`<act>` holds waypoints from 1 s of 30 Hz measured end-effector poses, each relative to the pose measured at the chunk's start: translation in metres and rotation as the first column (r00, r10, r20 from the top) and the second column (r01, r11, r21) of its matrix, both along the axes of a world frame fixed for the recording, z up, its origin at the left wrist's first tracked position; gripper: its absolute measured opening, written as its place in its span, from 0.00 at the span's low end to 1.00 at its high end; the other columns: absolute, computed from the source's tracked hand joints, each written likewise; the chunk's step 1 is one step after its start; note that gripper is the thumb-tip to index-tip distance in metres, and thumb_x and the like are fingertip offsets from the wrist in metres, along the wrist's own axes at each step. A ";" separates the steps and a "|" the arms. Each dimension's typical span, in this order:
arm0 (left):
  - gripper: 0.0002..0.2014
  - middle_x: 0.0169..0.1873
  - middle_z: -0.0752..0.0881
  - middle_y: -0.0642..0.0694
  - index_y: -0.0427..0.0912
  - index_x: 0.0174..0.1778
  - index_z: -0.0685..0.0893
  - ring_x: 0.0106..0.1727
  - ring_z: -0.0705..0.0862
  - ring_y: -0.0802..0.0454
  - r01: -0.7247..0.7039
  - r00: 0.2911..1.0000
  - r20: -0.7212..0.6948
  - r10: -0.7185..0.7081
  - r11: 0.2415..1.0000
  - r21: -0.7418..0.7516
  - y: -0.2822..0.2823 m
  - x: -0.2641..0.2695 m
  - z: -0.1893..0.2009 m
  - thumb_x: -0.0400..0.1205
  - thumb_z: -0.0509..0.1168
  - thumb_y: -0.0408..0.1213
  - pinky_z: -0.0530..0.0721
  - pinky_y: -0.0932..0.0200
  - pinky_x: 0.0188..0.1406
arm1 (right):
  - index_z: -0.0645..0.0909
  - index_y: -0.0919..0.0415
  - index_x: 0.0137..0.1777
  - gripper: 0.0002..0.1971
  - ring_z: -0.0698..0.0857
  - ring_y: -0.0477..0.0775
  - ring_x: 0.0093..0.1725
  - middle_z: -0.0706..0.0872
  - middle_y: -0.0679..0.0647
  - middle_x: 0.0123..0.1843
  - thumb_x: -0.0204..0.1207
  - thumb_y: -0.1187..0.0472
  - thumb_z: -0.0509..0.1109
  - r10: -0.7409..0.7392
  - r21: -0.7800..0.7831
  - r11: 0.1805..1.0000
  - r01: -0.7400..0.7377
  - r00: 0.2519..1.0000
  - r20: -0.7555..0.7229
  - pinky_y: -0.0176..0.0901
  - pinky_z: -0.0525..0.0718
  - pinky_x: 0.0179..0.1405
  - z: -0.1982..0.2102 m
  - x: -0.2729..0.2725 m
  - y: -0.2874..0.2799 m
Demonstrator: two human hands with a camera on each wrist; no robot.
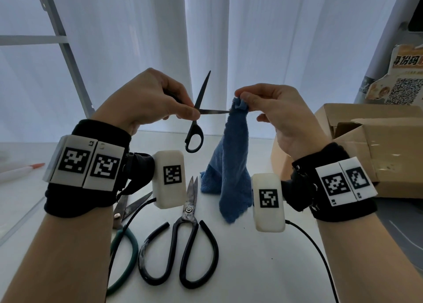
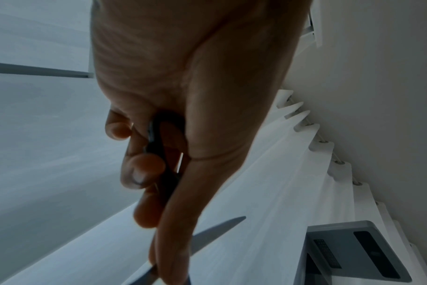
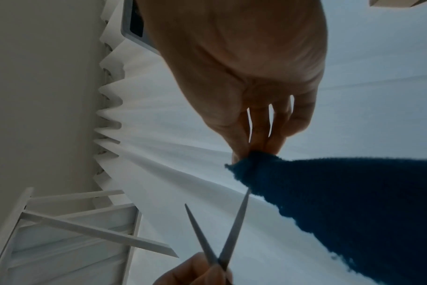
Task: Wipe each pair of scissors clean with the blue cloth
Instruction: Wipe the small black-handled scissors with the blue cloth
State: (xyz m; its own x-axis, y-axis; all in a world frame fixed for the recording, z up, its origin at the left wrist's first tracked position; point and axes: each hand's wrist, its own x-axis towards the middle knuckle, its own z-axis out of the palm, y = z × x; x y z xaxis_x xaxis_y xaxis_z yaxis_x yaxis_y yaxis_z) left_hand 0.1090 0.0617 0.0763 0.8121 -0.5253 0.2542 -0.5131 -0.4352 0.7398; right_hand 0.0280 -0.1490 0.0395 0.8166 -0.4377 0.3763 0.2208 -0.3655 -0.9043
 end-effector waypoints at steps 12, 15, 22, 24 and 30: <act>0.06 0.16 0.79 0.59 0.44 0.35 0.91 0.30 0.73 0.58 -0.045 0.999 -0.015 0.045 0.999 -0.016 0.005 0.000 0.002 0.71 0.81 0.39 0.73 0.64 0.36 | 0.83 0.61 0.62 0.15 0.90 0.58 0.54 0.86 0.59 0.58 0.78 0.75 0.70 0.034 -0.095 0.994 -0.061 0.964 -0.265 0.45 0.91 0.52 -0.032 0.022 -0.008; 0.06 0.15 0.79 0.59 0.44 0.36 0.91 0.30 0.73 0.58 -0.050 0.999 -0.018 0.049 0.999 -0.019 0.004 -0.001 0.003 0.72 0.80 0.40 0.72 0.64 0.35 | 0.80 0.53 0.54 0.15 0.85 0.58 0.59 0.79 0.56 0.64 0.72 0.66 0.79 -0.048 -0.210 0.978 -0.016 0.954 -0.297 0.52 0.90 0.58 -0.039 0.026 -0.006; 0.06 0.15 0.79 0.59 0.44 0.37 0.91 0.30 0.73 0.58 -0.055 0.998 -0.023 0.055 0.998 -0.027 0.004 -0.002 0.003 0.72 0.80 0.41 0.70 0.65 0.32 | 0.91 0.62 0.49 0.13 0.90 0.50 0.45 0.93 0.56 0.48 0.80 0.52 0.74 0.173 -0.276 0.822 -0.499 0.680 -0.713 0.40 0.90 0.43 -0.043 0.020 0.011; 0.06 0.15 0.79 0.59 0.43 0.37 0.91 0.30 0.73 0.58 -0.054 0.998 -0.027 0.054 0.998 -0.027 0.004 -0.003 0.004 0.73 0.80 0.41 0.70 0.65 0.33 | 0.92 0.58 0.52 0.14 0.90 0.52 0.50 0.91 0.56 0.54 0.82 0.50 0.70 0.165 -0.274 0.783 -0.558 0.611 -0.774 0.42 0.91 0.45 -0.047 0.023 0.017; 0.07 0.14 0.78 0.59 0.43 0.37 0.90 0.31 0.73 0.57 -0.051 0.998 -0.030 0.050 0.998 -0.030 0.003 -0.003 0.005 0.73 0.79 0.41 0.71 0.65 0.34 | 0.86 0.44 0.67 0.14 0.87 0.53 0.59 0.82 0.47 0.65 0.87 0.51 0.63 0.077 -0.273 0.647 -0.712 0.417 -0.906 0.49 0.91 0.54 -0.056 0.027 0.028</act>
